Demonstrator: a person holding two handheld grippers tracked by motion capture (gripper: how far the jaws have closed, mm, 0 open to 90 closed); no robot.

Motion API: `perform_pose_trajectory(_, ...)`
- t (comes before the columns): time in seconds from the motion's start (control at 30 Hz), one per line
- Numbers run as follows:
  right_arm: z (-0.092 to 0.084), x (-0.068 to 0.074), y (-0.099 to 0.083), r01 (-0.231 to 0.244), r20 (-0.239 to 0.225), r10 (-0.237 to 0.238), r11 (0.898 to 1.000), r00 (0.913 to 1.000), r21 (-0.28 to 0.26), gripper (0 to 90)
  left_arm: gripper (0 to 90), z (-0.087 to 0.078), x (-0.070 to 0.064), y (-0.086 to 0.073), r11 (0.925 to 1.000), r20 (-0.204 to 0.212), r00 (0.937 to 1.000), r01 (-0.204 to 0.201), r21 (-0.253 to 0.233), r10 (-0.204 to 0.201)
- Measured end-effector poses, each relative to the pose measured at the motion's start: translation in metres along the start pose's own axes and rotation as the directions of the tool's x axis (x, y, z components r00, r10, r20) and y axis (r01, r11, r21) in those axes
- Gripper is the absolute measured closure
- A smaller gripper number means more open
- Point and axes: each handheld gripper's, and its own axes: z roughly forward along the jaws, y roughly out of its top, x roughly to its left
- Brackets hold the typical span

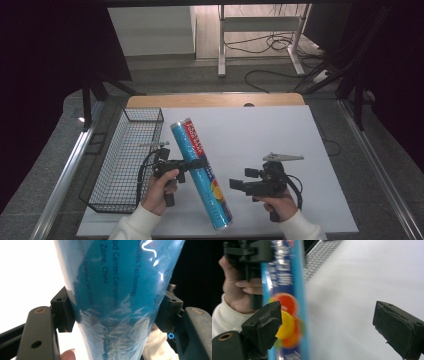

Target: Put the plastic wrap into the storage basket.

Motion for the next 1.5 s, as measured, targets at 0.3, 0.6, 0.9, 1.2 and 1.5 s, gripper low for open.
perform_pose_trajectory(0.3,-0.026,-0.038,-0.012,0.086,0.215,-0.087,0.996,0.9727,0.015,9.9,31.6,-0.017,-0.001,0.004,0.9998,-0.010,0.9999,-0.009,-0.018,0.009)
perform_pose_trajectory(0.6,-0.037,-0.061,-0.021,0.041,0.245,-0.045,0.999,0.9684,0.021,10.6,31.7,-0.031,-0.010,0.010,0.9986,-0.068,0.9963,-0.052,-0.009,0.051)
perform_pose_trajectory(0.9,-0.038,-0.063,-0.022,0.042,0.258,-0.046,0.999,0.9651,0.023,10.6,31.7,-0.057,-0.023,0.025,0.9958,-0.111,0.9903,-0.087,-0.026,0.084)
perform_pose_trajectory(1.2,-0.038,-0.066,-0.022,0.011,0.273,-0.021,0.999,0.9617,0.041,10.6,31.7,-0.085,-0.026,0.035,0.9943,-0.139,0.9866,-0.093,-0.052,0.085)
perform_pose_trajectory(1.5,-0.036,-0.067,-0.023,0.005,0.269,-0.020,0.998,0.9630,0.056,9.7,31.8,-0.118,-0.023,0.043,0.9934,-0.171,0.9826,-0.087,-0.075,0.073)
